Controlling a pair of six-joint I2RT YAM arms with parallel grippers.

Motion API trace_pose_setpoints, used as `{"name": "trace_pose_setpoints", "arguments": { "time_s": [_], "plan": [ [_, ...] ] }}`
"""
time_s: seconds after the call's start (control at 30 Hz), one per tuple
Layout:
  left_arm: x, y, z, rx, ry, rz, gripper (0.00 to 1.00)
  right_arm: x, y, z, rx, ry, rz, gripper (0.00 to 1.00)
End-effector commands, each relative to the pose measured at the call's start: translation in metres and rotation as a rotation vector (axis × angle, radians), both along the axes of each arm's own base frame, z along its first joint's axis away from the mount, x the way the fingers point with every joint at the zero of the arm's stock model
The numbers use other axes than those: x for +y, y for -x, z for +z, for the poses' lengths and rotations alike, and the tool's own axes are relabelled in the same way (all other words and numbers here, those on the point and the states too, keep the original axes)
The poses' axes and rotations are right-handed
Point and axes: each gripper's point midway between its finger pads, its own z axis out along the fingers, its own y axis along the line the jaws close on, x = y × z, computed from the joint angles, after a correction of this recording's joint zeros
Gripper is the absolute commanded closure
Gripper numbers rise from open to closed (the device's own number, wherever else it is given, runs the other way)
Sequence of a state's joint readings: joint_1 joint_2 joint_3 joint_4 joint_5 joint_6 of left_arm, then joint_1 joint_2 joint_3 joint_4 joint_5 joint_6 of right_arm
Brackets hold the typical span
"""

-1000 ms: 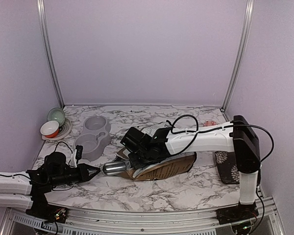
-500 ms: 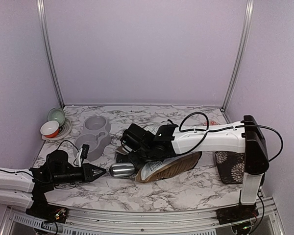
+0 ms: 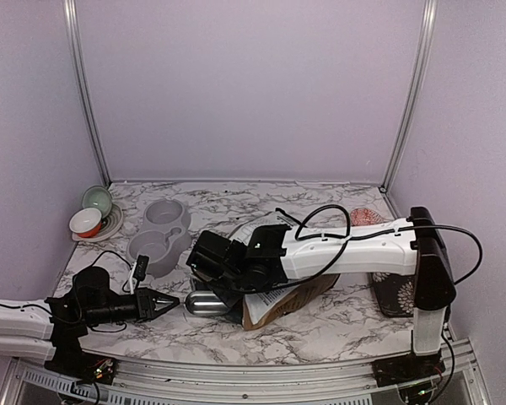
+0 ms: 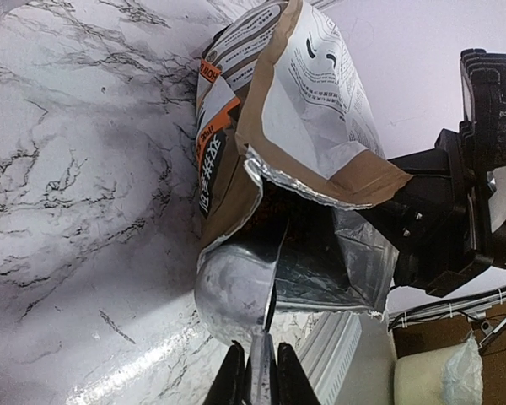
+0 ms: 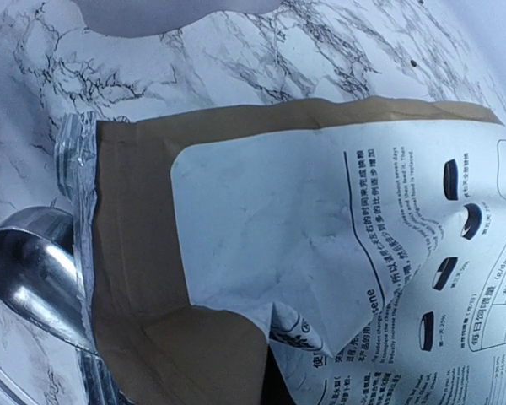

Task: Serve the pet food
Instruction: Insert the spatula into the pet food bag.

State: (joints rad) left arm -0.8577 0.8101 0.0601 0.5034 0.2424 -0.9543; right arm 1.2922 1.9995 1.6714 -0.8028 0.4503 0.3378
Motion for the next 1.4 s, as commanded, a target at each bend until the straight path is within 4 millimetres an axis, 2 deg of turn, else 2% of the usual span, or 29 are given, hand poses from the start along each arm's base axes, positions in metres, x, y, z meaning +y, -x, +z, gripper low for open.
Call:
{"name": "trace_pose_setpoints", "arguments": {
  "time_s": [0.0, 0.27, 0.5, 0.63, 0.77, 1.03, 1.1, 1.37],
  "plan": [
    [0.009, -0.011, -0.004, 0.017, -0.013, 0.096, 1.00, 0.037, -0.002, 0.031, -0.028, -0.141, -0.036, 1.00],
    [0.011, -0.026, 0.002, -0.024, -0.040, 0.193, 1.00, 0.038, -0.029, 0.024, -0.065, -0.181, -0.154, 1.00],
    [0.012, -0.041, 0.004, -0.065, -0.089, 0.253, 1.00, 0.038, -0.031, 0.016, -0.067, -0.174, -0.147, 1.00],
    [0.006, -0.047, 0.007, -0.106, -0.109, 0.248, 1.00, 0.038, -0.030, 0.012, -0.063, -0.173, -0.144, 1.00],
    [0.001, -0.052, 0.008, -0.135, -0.113, 0.247, 1.00, 0.040, -0.031, 0.013, -0.067, -0.180, -0.145, 1.00],
    [0.005, -0.060, 0.011, -0.181, -0.098, 0.300, 1.00, 0.040, -0.031, 0.015, -0.071, -0.191, -0.144, 1.00],
    [0.007, -0.063, 0.013, -0.189, -0.091, 0.318, 1.00, 0.035, -0.030, 0.004, -0.067, -0.165, -0.145, 1.00],
    [0.007, -0.064, 0.004, -0.169, -0.083, 0.350, 1.00, 0.036, -0.036, 0.003, -0.087, -0.174, -0.162, 1.00]
  ]
}}
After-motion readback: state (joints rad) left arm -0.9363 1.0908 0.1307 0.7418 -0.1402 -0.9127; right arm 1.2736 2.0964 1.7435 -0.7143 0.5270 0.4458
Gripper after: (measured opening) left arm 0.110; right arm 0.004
